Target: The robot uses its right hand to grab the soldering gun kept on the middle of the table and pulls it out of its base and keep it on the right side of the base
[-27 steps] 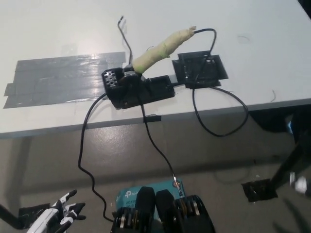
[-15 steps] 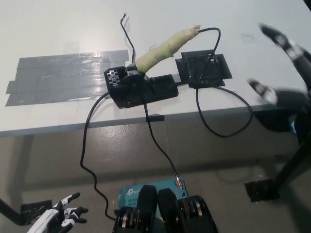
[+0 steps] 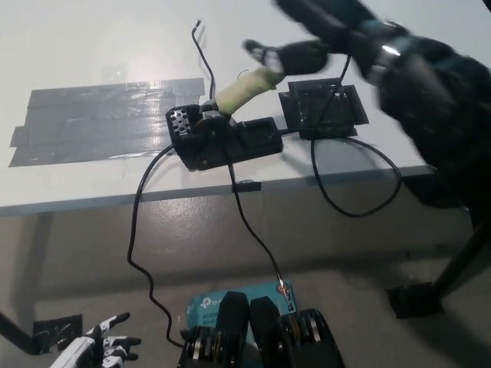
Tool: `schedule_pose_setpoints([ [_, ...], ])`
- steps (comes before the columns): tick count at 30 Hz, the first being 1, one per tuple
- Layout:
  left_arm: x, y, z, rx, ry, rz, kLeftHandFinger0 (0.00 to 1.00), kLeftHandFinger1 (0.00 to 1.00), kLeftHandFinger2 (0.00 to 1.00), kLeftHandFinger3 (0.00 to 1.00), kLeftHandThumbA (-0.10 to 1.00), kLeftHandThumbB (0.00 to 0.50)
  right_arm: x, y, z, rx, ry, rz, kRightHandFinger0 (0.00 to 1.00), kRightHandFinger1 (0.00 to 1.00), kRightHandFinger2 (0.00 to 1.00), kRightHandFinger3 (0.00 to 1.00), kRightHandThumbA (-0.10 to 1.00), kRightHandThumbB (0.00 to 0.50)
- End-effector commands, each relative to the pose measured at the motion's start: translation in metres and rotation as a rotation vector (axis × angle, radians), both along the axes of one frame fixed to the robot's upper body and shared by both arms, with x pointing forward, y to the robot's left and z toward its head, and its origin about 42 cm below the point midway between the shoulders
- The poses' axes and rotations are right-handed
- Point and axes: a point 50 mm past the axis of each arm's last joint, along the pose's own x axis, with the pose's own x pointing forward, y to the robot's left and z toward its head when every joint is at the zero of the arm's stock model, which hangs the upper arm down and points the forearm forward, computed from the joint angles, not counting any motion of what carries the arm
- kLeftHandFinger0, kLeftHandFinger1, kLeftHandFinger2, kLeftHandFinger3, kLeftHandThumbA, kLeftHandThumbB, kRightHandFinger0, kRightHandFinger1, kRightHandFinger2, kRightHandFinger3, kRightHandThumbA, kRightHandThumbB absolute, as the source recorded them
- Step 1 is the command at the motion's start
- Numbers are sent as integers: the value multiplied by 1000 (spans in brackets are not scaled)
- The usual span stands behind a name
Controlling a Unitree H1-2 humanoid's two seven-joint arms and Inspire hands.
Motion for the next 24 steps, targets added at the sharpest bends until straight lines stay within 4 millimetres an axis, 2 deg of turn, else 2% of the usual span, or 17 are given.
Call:
schedule_pose_setpoints([
  [1, -8, 4, 8, 77, 22, -42, 536, 681, 736, 933, 468, 386, 12, 47, 43, -333, -419, 106, 1000, 1000, 1000, 1000, 462, 310],
  [3, -7, 3, 8, 90, 28, -46, 556, 709, 767, 941, 466, 389, 24, 49, 35, -384, -429, 102, 1000, 1000, 1000, 1000, 405, 301],
  [4, -7, 2, 9, 91, 29, -50, 545, 692, 757, 939, 464, 381, 29, 49, 31, -427, -427, 87, 1000, 1000, 1000, 1000, 418, 282],
  [6, -8, -1, 10, 87, 24, -59, 508, 651, 713, 922, 448, 359, 40, 47, 21, -485, -405, 49, 1000, 1000, 1000, 1000, 384, 285],
  [9, -6, -4, 10, 77, 28, -63, 510, 650, 699, 917, 440, 368, 51, 44, 13, -521, -399, 16, 1000, 1000, 1000, 1000, 348, 303],
  [10, -4, -5, 11, 97, 22, -75, 561, 687, 726, 927, 455, 357, 57, 39, 8, -506, -386, 0, 1000, 1000, 1000, 1000, 309, 332],
  [11, -4, -6, 11, 99, 22, -77, 568, 690, 729, 929, 457, 355, 59, 38, 8, -505, -387, -1, 1000, 1000, 1000, 1000, 308, 331],
  [12, -3, -6, 10, 93, 27, -78, 584, 700, 732, 908, 432, 341, 67, 37, 1, -568, -338, -83, 1000, 1000, 1000, 1000, 419, 291],
  [17, -2, -11, 10, 91, 31, -92, 590, 689, 710, 897, 421, 337, 73, 25, -11, -592, -242, -166, 1000, 1000, 1000, 1000, 406, 309],
  [18, 1, -11, 11, 111, 29, -118, 629, 719, 734, 920, 452, 324, 75, 21, -18, -612, -212, -191, 1000, 1000, 1000, 1000, 462, 322],
  [20, 3, -11, 11, 134, 31, -137, 649, 725, 748, 932, 474, 330, 76, 19, -24, -631, -194, -205, 1000, 1000, 1000, 1000, 499, 326],
  [24, 2, -11, 14, 128, 42, -141, 604, 688, 721, 912, 437, 326, 76, 16, -35, -631, -84, -249, 1000, 1000, 1000, 1000, 492, 333],
])
